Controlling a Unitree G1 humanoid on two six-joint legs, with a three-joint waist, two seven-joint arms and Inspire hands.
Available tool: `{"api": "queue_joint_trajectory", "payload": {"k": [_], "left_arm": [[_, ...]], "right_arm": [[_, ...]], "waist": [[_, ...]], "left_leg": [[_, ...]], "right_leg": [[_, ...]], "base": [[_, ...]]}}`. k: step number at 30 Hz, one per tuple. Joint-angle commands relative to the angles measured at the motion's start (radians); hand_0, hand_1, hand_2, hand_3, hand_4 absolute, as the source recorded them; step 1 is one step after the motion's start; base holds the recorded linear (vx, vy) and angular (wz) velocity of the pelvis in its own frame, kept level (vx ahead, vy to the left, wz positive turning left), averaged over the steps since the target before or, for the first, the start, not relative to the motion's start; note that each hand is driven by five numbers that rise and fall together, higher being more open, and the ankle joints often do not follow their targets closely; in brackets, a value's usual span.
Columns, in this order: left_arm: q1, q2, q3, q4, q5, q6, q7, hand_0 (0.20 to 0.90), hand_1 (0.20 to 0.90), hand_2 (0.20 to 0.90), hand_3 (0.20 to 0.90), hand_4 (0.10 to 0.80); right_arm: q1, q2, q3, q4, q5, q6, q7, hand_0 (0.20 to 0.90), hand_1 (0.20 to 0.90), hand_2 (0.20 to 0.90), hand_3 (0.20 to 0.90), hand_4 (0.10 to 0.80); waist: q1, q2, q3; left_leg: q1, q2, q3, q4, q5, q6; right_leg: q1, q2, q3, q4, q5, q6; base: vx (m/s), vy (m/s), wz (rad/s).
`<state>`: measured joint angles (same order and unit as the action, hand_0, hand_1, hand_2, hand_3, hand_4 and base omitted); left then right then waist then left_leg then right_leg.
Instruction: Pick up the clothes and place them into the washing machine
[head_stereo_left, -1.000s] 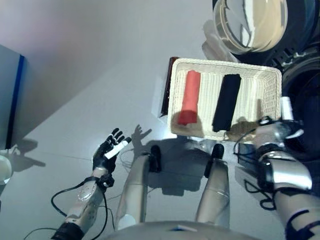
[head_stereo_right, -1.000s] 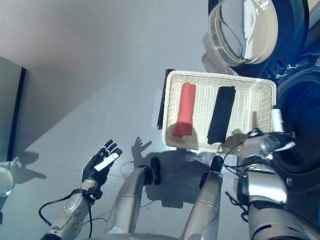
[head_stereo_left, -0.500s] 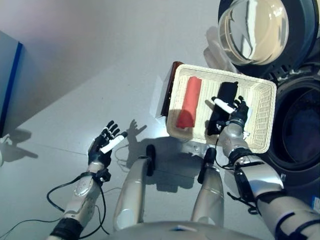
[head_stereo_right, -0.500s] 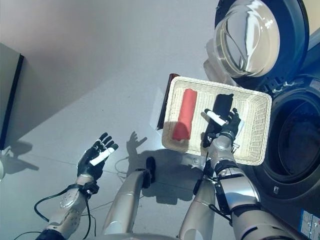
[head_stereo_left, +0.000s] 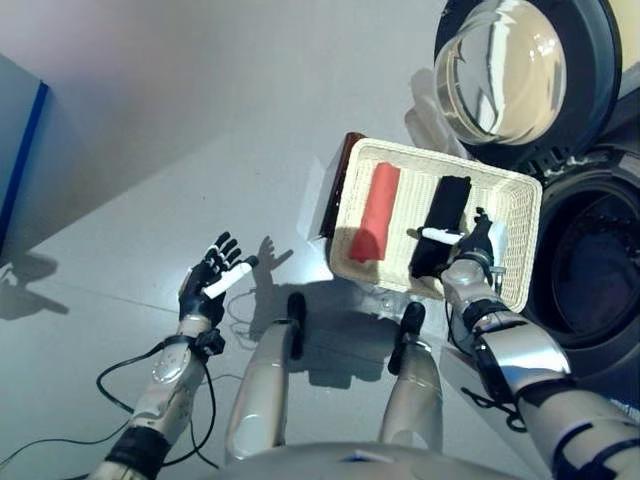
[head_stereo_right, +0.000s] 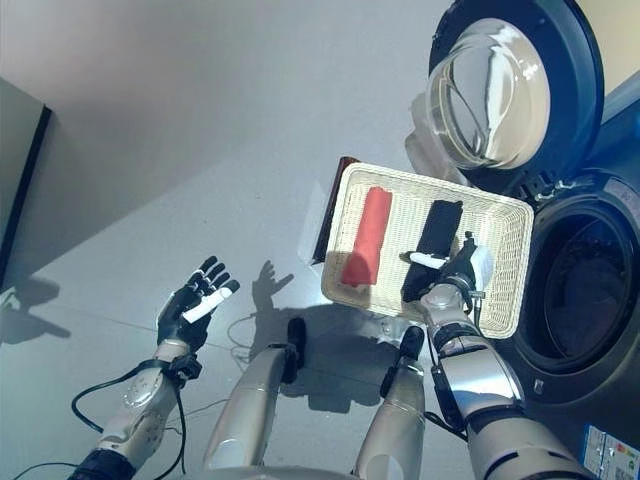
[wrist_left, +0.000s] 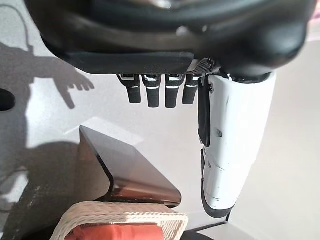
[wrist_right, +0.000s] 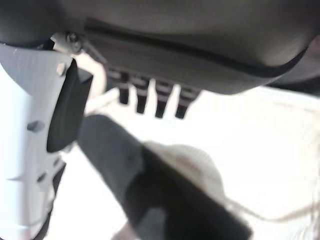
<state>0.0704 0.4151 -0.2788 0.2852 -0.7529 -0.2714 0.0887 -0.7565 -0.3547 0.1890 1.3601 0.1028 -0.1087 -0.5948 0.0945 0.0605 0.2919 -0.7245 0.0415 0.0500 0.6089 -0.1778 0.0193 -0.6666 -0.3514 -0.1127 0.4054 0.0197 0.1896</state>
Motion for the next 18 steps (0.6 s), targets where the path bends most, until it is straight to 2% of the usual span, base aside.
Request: {"api": "queue_joint_trajectory", "payload": {"k": [1, 6, 9, 15, 16, 18], "left_arm": [[0.033, 0.014, 0.074, -0.091, 0.038, -0.089, 0.014, 0.900, 0.900, 0.900, 0.900, 0.800], [0.036, 0.016, 0.070, -0.112, 0.023, -0.084, 0.002, 0.900, 0.900, 0.900, 0.900, 0.800], [0.050, 0.032, 0.065, -0.133, 0.024, -0.068, -0.016, 0.900, 0.900, 0.900, 0.900, 0.800], [0.054, 0.038, 0.069, -0.151, 0.025, -0.049, -0.039, 0.900, 0.900, 0.900, 0.900, 0.800], [0.057, 0.040, 0.073, -0.153, 0.026, -0.048, -0.042, 0.900, 0.900, 0.900, 0.900, 0.800], [0.058, 0.042, 0.077, -0.152, 0.028, -0.047, -0.044, 0.900, 0.900, 0.900, 0.900, 0.800]], "right_arm": [[-0.048, -0.043, 0.028, -0.001, -0.066, 0.006, -0.064, 0.900, 0.900, 0.900, 0.900, 0.800], [-0.069, -0.026, 0.021, 0.065, -0.046, 0.038, -0.016, 0.900, 0.900, 0.900, 0.900, 0.800], [-0.085, -0.029, 0.039, 0.138, -0.068, 0.090, 0.038, 0.900, 0.900, 0.900, 0.900, 0.800], [-0.090, -0.039, 0.014, 0.190, -0.090, 0.134, 0.062, 0.900, 0.900, 0.900, 0.900, 0.800], [-0.085, -0.044, 0.006, 0.191, -0.086, 0.136, 0.070, 0.900, 0.900, 0.900, 0.900, 0.800], [-0.086, -0.052, -0.002, 0.192, -0.083, 0.139, 0.079, 0.900, 0.900, 0.900, 0.900, 0.800]], "waist": [[0.005, 0.000, -0.015], [0.020, 0.016, -0.011], [0.042, 0.028, -0.016], [0.080, 0.053, -0.019], [0.085, 0.056, -0.022], [0.094, 0.061, -0.022]], "left_leg": [[-0.072, 0.045, -0.062, 0.030, 0.057, -0.111], [-0.117, 0.055, -0.068, 0.117, 0.019, -0.110], [-0.144, 0.052, -0.068, 0.152, 0.007, -0.106], [-0.195, 0.040, -0.075, 0.221, -0.022, -0.095], [-0.194, 0.043, -0.078, 0.249, -0.066, -0.098], [-0.207, 0.038, -0.081, 0.256, -0.068, -0.097]], "right_leg": [[-0.042, -0.031, 0.058, 0.134, -0.028, 0.007], [-0.087, -0.038, 0.068, 0.226, -0.078, -0.005], [-0.113, -0.043, 0.073, 0.265, -0.100, -0.010], [-0.176, -0.053, 0.089, 0.352, -0.142, -0.016], [-0.177, -0.054, 0.092, 0.385, -0.182, -0.011], [-0.194, -0.056, 0.098, 0.399, -0.191, -0.012]], "base": [[-0.022, 0.032, -0.08], [-0.013, 0.002, -0.02], [-0.002, 0.002, 0.03], [0.018, -0.009, 0.08], [0.102, -0.032, 0.06], [0.051, -0.020, 0.05]]}}
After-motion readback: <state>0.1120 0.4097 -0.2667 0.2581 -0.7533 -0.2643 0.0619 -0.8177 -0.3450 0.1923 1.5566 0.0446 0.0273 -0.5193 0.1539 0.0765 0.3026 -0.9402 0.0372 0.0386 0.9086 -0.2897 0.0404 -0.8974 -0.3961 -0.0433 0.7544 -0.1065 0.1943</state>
